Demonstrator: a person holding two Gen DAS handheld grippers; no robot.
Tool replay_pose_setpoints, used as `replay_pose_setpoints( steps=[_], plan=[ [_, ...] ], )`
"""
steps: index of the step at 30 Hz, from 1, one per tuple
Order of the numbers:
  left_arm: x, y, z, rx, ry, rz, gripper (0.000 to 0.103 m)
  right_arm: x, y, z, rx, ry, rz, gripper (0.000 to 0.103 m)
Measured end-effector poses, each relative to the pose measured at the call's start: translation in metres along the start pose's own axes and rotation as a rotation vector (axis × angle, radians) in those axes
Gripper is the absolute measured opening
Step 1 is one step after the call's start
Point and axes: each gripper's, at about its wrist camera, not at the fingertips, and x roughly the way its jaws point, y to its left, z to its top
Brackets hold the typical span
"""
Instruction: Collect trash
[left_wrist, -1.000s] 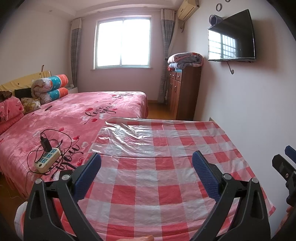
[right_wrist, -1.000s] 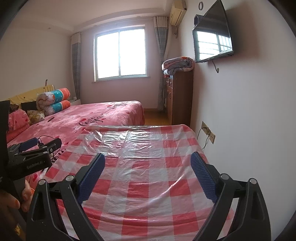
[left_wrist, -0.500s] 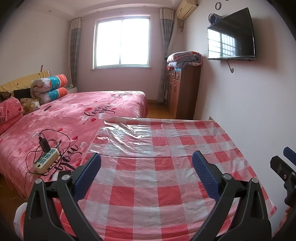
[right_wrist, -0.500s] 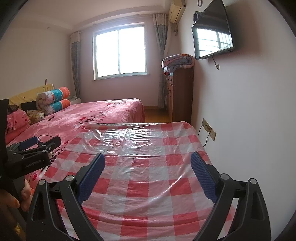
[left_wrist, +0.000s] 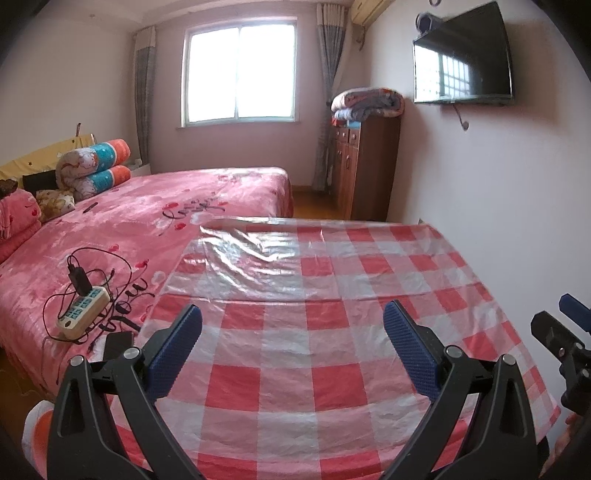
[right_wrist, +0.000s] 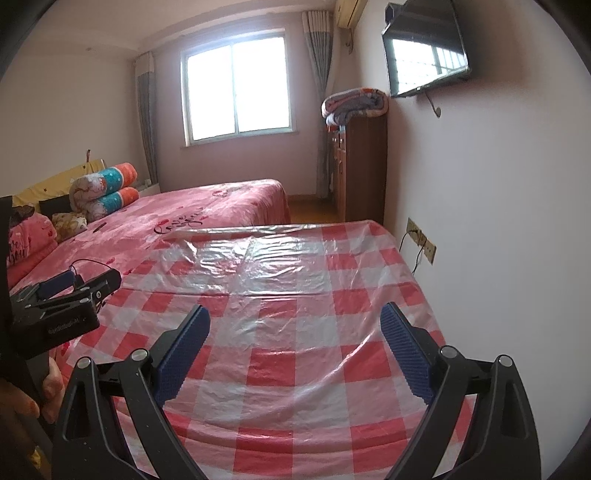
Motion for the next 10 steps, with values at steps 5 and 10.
replay_pose_setpoints(
  steps=[5,10],
  plan=[
    [0.034,-0.010,-0.010,0.024,0.085,0.017,0.099,0.037,-0.008,-0.005,0.029,0.077,0.013,0.092],
    [0.076,-0.019,-0.023,0.033,0.184,0.022,0.099,0.083,-0.020,-0.015,0.077,0.189,0.016,0.092]
  ],
)
